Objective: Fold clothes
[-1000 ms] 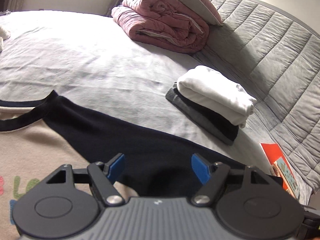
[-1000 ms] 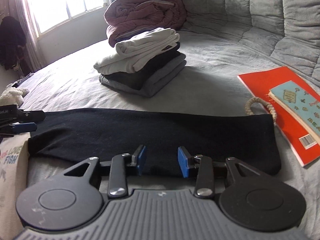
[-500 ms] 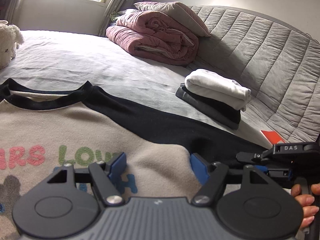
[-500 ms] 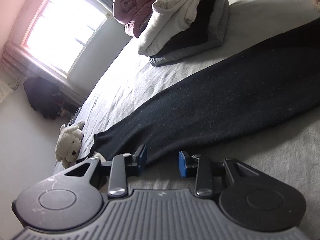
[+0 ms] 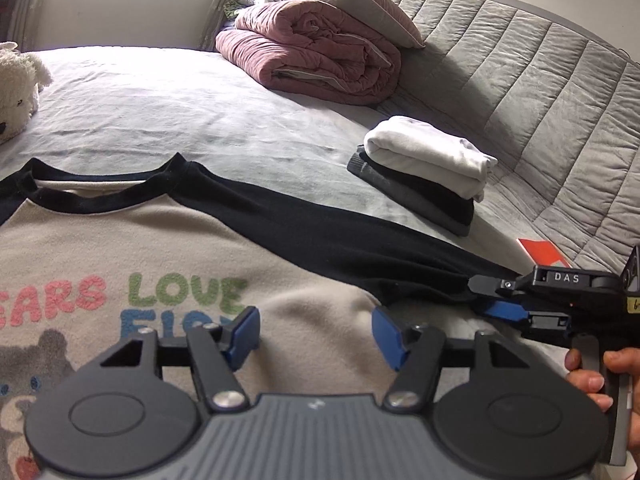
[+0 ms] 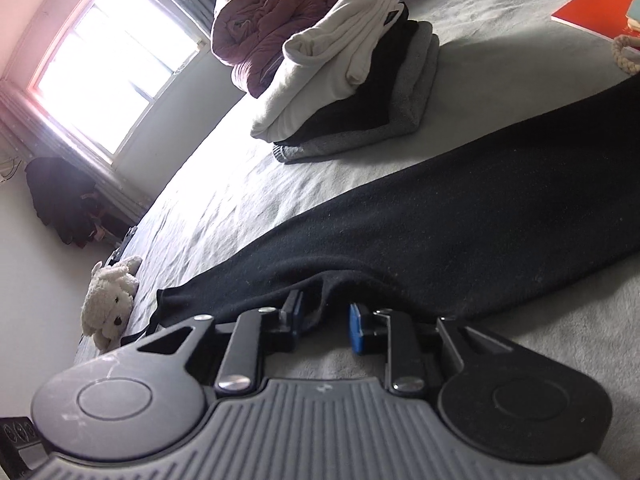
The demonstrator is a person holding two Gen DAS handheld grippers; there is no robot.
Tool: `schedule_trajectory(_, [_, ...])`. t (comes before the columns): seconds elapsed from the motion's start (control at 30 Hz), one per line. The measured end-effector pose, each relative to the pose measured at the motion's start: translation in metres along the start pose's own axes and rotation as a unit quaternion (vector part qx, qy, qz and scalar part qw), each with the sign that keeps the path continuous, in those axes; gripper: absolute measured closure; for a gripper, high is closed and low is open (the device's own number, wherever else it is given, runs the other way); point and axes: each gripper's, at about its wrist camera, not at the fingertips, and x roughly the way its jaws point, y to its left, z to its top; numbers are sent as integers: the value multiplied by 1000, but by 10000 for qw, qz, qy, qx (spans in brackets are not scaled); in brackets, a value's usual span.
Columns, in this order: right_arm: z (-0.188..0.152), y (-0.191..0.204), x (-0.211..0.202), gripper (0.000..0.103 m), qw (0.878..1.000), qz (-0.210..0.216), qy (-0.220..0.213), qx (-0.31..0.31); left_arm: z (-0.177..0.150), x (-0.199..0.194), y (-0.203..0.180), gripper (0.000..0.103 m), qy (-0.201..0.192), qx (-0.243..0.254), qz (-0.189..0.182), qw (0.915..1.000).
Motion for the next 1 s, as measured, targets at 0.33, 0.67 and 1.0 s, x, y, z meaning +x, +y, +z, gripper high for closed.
schedule_trajectory(0.33, [-21,10,-17,64,9954,525,737,-313,-6,10,-41,63,684,-82,163,9975])
schedule_trajectory(0.67, [-33,17,-10,62,9862,981,1281,-377,-31,1,7,97,301,-1160,-565,9912])
schedule_trajectory(1.0, [-46,25,9,62,9691,1541,1927,-39,-73,6,70,99,-250,-3072,-2203,9254])
